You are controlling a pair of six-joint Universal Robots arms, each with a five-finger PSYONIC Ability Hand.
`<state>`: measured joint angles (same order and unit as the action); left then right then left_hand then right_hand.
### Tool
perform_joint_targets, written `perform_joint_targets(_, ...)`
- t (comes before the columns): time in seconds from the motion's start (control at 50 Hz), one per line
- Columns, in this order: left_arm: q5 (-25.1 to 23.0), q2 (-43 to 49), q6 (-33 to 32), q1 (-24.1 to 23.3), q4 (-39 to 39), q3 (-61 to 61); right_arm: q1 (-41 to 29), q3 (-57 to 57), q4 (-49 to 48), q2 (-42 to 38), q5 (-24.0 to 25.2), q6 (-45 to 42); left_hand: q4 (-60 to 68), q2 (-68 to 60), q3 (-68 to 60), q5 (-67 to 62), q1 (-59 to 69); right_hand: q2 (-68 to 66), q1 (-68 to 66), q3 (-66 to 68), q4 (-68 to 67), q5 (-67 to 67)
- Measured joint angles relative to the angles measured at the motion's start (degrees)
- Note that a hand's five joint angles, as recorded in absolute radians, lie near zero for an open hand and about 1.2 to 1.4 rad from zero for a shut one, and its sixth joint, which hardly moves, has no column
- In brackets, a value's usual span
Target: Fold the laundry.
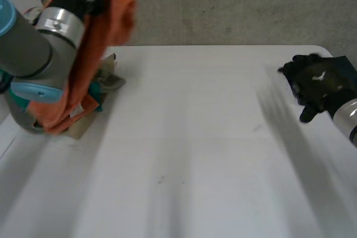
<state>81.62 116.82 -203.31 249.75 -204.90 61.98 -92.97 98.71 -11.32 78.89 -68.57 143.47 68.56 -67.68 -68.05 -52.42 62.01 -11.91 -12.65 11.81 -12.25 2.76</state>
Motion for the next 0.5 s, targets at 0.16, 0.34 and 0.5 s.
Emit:
perform_joint_targets(0.16,-4.4,-0.8,9.1,-13.6,0.9,7.0,0.2,-1.7,-0.1,4.3,-3.2,9.8,0.2,0.0,0.0,-1.0,0.0,0.0,0.0,0.0,0.0,0.0)
perform_joint_targets(0.34,-7.8,9.2,8.8,-25.2,4.0,10.1,0.9,-0.9,0.2,5.7,-2.3,12.3,-32.3,31.5,31.5,26.5,-29.4,0.0,0.0,0.0,0.0,0.0)
perform_joint_targets(0.5,-6.8,9.3,8.5,-25.8,10.6,9.4,2.2,-1.1,0.8,5.1,0.5,11.9,-46.6,45.3,45.3,41.1,-39.3,0.0,0.0,0.0,0.0,0.0)
